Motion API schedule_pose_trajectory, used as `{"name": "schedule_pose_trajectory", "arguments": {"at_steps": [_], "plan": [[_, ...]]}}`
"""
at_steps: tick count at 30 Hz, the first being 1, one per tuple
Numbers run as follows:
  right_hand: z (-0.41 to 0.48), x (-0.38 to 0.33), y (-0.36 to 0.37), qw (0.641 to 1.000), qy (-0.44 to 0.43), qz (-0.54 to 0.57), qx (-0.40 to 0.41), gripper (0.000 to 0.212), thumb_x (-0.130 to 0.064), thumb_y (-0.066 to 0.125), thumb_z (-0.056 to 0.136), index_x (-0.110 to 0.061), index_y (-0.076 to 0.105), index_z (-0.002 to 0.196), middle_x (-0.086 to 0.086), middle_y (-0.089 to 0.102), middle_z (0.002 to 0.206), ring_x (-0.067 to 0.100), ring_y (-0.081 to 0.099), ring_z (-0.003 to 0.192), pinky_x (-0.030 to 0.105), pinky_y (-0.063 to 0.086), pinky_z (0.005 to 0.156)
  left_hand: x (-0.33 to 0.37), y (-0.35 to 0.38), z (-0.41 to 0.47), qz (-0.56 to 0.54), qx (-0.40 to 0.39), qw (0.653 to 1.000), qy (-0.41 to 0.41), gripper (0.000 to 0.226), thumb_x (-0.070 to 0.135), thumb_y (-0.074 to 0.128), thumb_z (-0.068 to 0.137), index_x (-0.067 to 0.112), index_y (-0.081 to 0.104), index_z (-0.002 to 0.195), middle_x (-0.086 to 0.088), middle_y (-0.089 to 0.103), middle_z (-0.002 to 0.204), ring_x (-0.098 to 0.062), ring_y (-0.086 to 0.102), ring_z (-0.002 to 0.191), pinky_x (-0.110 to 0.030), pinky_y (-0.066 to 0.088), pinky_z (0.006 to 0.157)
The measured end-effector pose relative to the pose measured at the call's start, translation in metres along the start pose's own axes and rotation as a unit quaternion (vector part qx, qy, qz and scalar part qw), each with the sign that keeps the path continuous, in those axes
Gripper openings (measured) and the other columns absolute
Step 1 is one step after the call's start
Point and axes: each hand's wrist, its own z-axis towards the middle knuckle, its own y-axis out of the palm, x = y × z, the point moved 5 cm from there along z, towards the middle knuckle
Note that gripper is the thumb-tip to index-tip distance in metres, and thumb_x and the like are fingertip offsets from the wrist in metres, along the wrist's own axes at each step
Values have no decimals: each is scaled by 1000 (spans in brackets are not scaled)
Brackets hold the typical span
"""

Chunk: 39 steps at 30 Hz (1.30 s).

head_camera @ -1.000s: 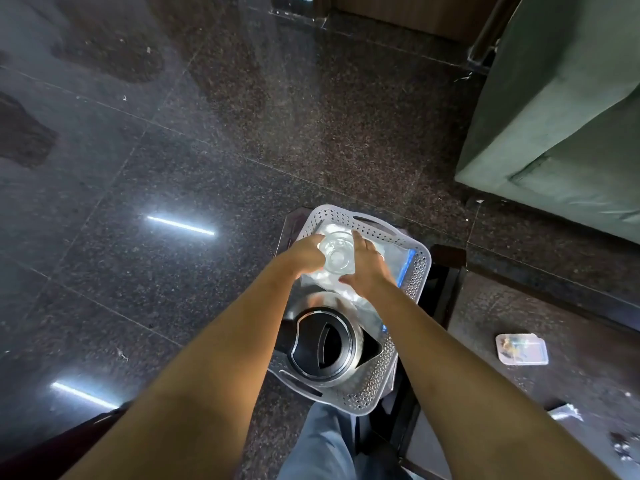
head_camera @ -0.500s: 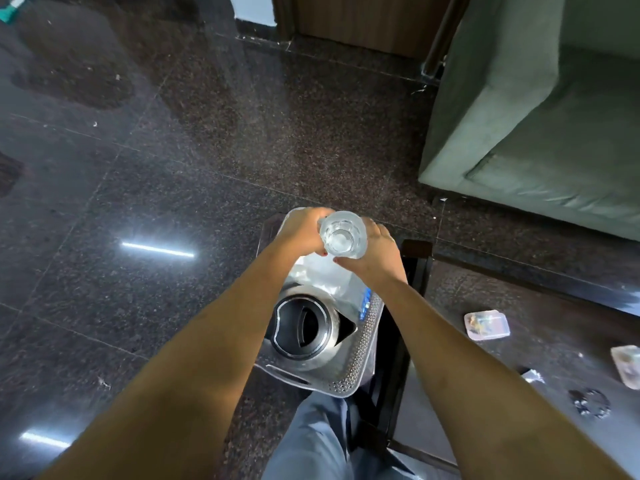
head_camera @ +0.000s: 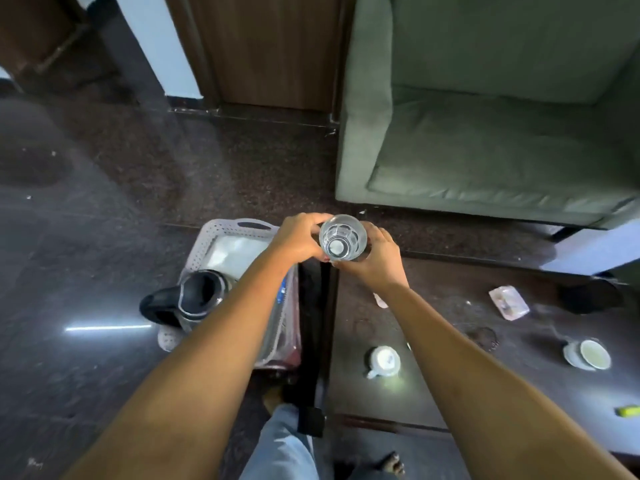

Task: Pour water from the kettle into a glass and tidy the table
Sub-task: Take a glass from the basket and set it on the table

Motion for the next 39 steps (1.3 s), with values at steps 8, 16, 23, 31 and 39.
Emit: {"name": "schedule_pose_trajectory", "arguments": {"at_steps": [8,16,23,31,39], "plan": [[-91,84,-134,999,33,-32,15,71,-35,86,54,-21,56,117,-10,59,104,11,51,105,18,35,84,105,137,-38,-37,-37,998,39,80,0,86,51,21,60,124,0,69,116,-7,63,103,-27,48,96],[-123,163,-207,994,109,-9,21,71,-33,85,53,-25,56,118,-11,60,103,14,55,103,33,48,88,167,238,-26,-32,-88,994,47,77,4,88,51,21,62,122,3,69,116,-6,62,102,-22,48,91],[-119,245,-221,981,194,12,26,66,-26,86,53,-30,58,113,-24,58,93,3,58,89,14,43,72,167,320,18,-35,-125,991,24,71,6,84,58,30,62,121,5,69,117,-14,67,98,-36,55,88],[-107,331,-212,967,253,12,-9,74,-23,86,56,-31,53,122,-6,63,115,15,58,103,30,47,87,143,398,59,-20,-153,988,1,75,14,86,60,35,56,125,8,69,115,-7,69,84,-29,56,82],[-107,403,-184,957,288,0,-27,74,-29,87,55,-31,51,119,-13,63,107,10,57,97,23,38,78,107,463,84,18,-165,985,-44,74,18,84,63,34,53,128,7,69,116,-13,68,97,-32,55,87]]}}
